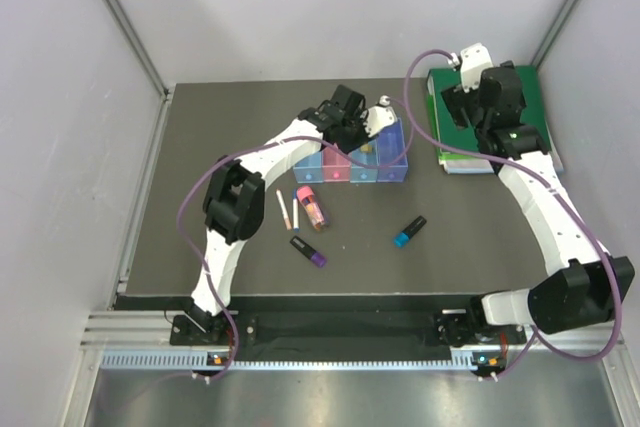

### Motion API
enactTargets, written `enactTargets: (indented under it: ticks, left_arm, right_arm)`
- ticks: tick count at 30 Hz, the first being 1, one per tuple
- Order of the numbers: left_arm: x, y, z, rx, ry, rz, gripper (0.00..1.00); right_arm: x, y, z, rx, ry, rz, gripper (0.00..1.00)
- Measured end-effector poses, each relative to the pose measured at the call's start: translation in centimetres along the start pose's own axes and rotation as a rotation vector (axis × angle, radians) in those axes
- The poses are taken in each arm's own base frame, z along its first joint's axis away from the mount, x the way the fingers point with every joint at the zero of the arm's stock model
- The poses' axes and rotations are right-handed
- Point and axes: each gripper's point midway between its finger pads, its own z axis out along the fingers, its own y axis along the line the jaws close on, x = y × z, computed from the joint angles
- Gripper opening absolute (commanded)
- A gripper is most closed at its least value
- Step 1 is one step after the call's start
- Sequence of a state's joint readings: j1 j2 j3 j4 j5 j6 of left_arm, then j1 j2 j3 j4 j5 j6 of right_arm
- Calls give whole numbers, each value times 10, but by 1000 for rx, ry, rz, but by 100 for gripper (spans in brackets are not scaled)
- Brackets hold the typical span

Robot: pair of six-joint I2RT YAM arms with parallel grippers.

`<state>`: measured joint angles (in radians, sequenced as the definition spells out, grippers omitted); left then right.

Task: Sort the stationery into containers
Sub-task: Place the stationery in the storage box.

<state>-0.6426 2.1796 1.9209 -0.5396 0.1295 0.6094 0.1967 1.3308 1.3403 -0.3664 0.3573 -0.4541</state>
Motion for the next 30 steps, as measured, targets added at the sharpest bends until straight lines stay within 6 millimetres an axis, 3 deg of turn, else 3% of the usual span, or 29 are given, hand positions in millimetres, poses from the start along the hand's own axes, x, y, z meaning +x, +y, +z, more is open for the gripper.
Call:
enactTargets:
  ticks: [16,20,23,24,28,30]
  left_arm:
    - [9,-14,28,9,36,-214,3]
    - [10,-18,32,18,41,-234,16]
    - [8,-19,32,18,38,-243,34]
    - [8,-19,32,18,38,-244,44]
    - [8,-19,32,17,38,-253,58]
    - [7,-19,32,16,35,-258,60]
  right_arm:
    - [14,-3,-4,4,12,38,91]
    - [16,-5,-5,8,11,44,91]
    - [15,-7,-6,12,9,50,91]
    - [15,-7,-7,13,10,50,91]
    - [15,-8,-7,14,9,52,91]
    - [15,-8,-7,14,9,52,91]
